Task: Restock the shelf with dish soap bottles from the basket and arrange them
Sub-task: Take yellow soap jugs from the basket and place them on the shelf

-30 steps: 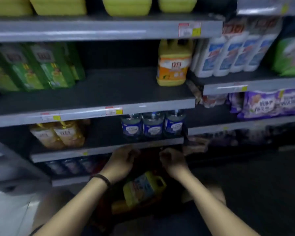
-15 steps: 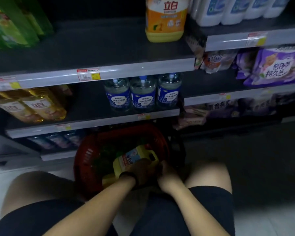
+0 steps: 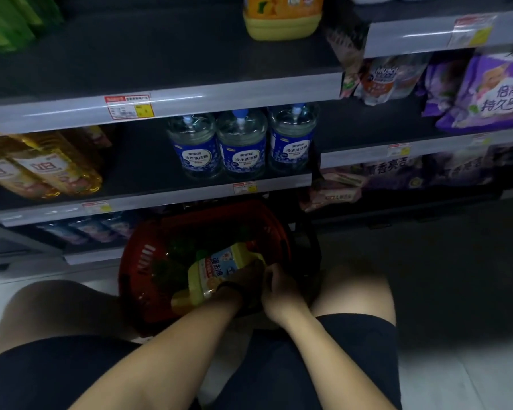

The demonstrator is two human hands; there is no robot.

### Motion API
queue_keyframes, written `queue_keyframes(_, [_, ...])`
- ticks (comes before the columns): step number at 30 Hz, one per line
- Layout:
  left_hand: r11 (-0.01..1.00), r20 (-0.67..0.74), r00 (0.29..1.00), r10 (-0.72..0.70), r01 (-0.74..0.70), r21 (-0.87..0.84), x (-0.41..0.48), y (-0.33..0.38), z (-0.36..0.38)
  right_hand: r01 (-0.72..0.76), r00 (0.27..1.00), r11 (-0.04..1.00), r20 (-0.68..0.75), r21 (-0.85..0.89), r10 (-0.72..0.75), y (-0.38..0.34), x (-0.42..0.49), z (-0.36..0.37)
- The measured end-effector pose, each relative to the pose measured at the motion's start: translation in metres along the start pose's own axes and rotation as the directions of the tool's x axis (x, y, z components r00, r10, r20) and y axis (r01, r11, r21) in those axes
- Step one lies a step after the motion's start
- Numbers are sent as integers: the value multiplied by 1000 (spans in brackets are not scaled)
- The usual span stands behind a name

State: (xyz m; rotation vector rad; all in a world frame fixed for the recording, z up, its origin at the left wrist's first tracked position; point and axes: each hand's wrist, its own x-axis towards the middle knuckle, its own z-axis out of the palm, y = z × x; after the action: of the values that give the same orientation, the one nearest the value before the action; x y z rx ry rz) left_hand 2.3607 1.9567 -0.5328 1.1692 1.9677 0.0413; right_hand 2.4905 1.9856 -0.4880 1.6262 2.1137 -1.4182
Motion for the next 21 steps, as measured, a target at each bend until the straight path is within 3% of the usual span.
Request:
queue_keyframes(5, [991,93,994,-49,37,130,-9,4,-3,4,996,995,-85,97,4,0,4,2])
queue_keyframes(10, [936,-72,985,-156,171,308,-8,13,17,-44,996,991,-66,128,53,2,2,2])
queue_keyframes(14, [901,-128,977,-171,207,380,-18,-6,18,-28,997,993,-71,118,36,3,0,1])
queue_keyframes(18, [872,-68,987,-144,159,462,-45,-27,-5,-13,999,995,-29,95,15,0,1,1])
queue_keyframes(21, [818,-158,978,-139,203,538,-70,-48,-19,-9,1000,996,4,87,9,-7,2,2])
